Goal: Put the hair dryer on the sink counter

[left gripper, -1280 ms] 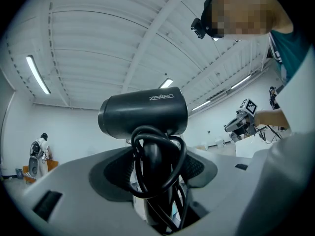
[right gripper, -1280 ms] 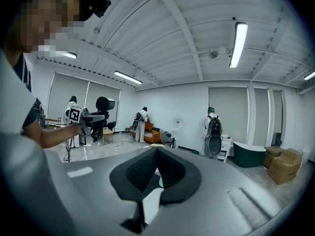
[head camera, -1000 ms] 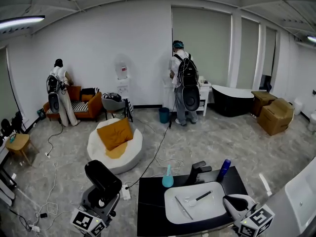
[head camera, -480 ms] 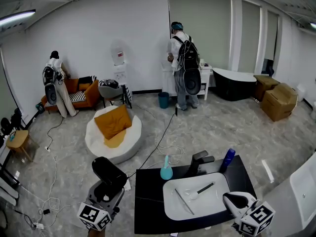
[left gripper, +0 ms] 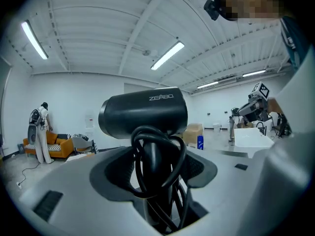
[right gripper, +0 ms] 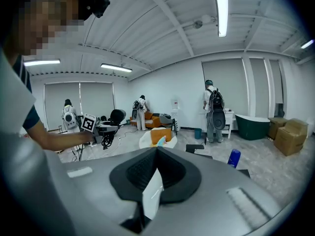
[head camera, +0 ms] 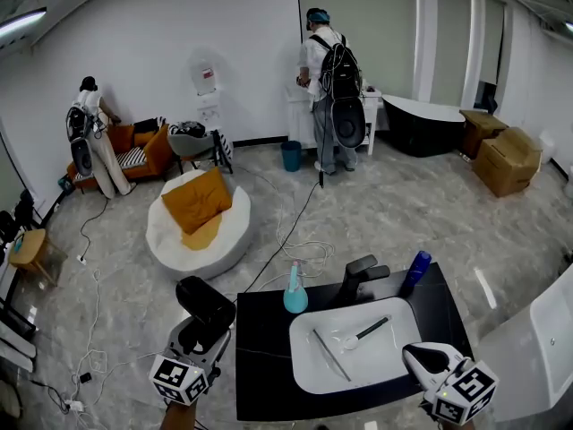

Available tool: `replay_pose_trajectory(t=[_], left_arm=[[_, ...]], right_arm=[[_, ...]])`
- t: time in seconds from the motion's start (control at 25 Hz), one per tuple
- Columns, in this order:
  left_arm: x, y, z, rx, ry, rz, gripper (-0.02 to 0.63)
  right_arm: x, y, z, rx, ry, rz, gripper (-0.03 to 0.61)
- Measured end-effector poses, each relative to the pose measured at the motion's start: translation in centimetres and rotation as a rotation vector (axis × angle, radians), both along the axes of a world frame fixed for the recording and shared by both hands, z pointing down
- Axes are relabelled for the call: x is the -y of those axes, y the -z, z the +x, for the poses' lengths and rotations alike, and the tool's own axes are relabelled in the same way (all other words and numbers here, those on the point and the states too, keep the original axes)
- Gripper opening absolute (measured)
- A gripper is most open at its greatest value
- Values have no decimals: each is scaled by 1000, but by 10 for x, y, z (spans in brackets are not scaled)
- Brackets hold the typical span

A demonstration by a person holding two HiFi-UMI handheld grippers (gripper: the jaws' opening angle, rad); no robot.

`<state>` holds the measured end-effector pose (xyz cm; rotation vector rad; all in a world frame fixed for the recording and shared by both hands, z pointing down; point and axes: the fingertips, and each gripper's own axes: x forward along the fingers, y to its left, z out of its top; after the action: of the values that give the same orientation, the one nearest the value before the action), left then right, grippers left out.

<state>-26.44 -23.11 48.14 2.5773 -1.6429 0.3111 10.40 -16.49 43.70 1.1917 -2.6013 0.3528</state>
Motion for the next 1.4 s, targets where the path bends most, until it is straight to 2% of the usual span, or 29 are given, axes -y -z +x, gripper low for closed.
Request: replay_pose_trajectory(t=[0.76, 1.4], left_arm=[[72, -119, 20, 41, 10, -176, 270], [102, -206, 25, 66, 28, -323, 270]], right_arm=[[37, -72, 25, 15, -30, -84, 11], [50, -114, 34, 29, -47, -139, 11]])
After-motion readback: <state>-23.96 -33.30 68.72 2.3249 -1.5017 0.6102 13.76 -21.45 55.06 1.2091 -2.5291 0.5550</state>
